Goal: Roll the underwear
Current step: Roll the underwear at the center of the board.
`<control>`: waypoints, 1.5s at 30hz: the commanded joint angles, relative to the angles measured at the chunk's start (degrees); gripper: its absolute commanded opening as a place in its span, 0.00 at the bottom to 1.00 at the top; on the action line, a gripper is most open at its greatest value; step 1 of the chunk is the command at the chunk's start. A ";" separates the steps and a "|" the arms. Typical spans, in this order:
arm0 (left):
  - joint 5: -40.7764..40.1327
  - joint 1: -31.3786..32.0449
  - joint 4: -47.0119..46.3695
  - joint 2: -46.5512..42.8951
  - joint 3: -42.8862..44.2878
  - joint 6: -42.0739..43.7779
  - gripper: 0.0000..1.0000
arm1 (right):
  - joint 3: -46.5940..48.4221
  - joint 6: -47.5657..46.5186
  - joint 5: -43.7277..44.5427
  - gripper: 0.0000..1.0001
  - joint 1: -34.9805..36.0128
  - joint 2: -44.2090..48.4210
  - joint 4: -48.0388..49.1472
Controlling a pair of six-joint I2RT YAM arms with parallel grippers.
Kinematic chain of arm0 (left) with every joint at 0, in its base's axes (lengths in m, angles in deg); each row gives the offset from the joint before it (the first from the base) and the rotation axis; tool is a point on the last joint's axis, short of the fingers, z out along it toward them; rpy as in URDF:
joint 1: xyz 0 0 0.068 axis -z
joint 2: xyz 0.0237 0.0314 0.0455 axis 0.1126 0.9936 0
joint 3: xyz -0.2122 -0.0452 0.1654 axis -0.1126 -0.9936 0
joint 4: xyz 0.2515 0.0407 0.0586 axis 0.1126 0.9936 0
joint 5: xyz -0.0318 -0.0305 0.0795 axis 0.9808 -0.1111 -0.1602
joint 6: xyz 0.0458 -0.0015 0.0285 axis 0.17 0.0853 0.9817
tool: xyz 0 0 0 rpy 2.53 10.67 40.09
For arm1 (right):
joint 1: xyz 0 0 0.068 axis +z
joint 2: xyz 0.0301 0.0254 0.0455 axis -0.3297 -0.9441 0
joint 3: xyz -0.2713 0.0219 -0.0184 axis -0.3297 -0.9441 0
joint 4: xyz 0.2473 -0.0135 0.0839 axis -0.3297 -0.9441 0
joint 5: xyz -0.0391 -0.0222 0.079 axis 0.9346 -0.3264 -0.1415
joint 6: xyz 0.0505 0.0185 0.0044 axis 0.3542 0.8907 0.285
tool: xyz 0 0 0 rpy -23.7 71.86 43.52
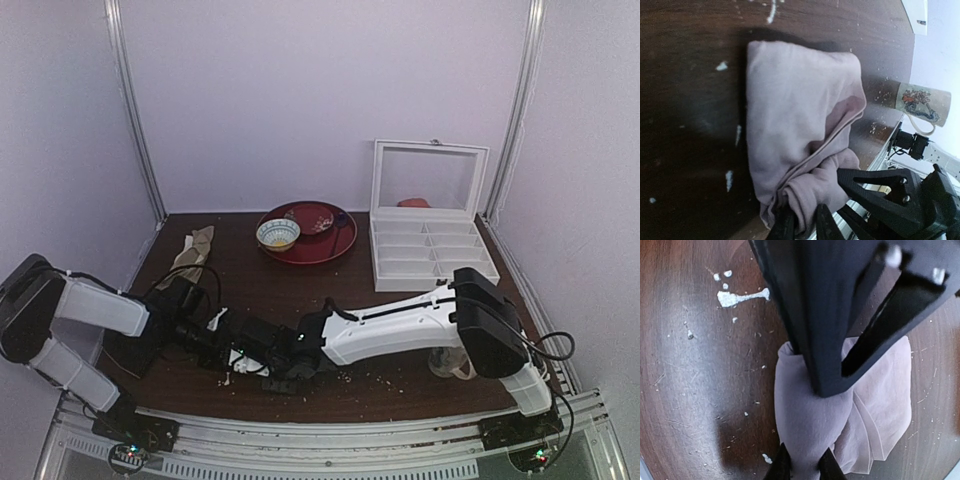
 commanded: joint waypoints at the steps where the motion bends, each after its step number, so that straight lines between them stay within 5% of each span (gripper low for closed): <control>1: 1.92 -3.28 0.23 -2.67 -0.99 -0.45 0.25 | -1.38 2.71 -7.61 0.00 -1.99 -0.45 -2.73; 9: 2.04 -8.73 6.04 -9.16 -0.23 -0.13 0.33 | -0.57 6.63 -18.32 0.00 -5.57 -0.84 -4.09; 32: 1.01 -9.02 4.64 -10.88 -1.33 -2.42 0.33 | 5.81 24.09 -54.89 0.00 -19.76 -9.63 -7.21; 45: 1.01 -9.04 3.29 -10.19 -1.24 -1.94 0.34 | 7.28 29.64 -59.13 0.00 -21.86 -12.17 -9.62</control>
